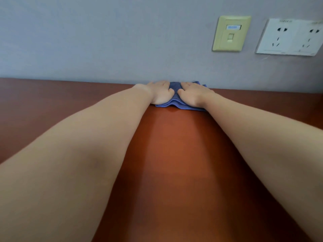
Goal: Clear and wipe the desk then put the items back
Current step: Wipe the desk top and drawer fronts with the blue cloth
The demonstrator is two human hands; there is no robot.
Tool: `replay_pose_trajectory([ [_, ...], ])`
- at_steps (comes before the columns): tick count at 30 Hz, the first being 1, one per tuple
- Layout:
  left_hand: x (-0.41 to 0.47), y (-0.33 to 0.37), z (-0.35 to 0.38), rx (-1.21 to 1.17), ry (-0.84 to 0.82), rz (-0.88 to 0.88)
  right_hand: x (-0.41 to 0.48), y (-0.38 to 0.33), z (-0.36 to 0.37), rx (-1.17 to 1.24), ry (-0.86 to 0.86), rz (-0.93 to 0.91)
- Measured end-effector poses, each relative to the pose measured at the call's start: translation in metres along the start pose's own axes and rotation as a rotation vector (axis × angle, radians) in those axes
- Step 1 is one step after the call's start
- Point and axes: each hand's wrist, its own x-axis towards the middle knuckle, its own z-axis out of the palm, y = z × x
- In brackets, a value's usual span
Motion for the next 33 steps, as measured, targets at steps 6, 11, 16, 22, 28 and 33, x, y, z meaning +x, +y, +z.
replay_pose_trajectory([
  [6, -0.016, -0.001, 0.002, -0.020, -0.031, -0.003, -0.021, -0.005, -0.002, 0.008, -0.011, 0.001],
  [11, -0.050, 0.003, 0.000, -0.015, -0.064, 0.018, -0.049, -0.013, -0.001, -0.003, -0.022, -0.013],
  [16, -0.096, 0.007, 0.000, -0.005, -0.077, 0.023, -0.091, -0.028, 0.001, -0.013, -0.034, -0.026],
  [22, -0.161, 0.007, 0.001, -0.018, -0.093, 0.019, -0.150, -0.052, 0.003, -0.016, -0.050, -0.038],
  [28, -0.236, 0.010, 0.000, -0.024, -0.103, -0.004, -0.211, -0.078, 0.006, -0.007, -0.056, -0.063],
  [33, -0.294, 0.013, 0.002, -0.026, -0.110, -0.034, -0.263, -0.099, 0.008, 0.001, -0.061, -0.088],
])
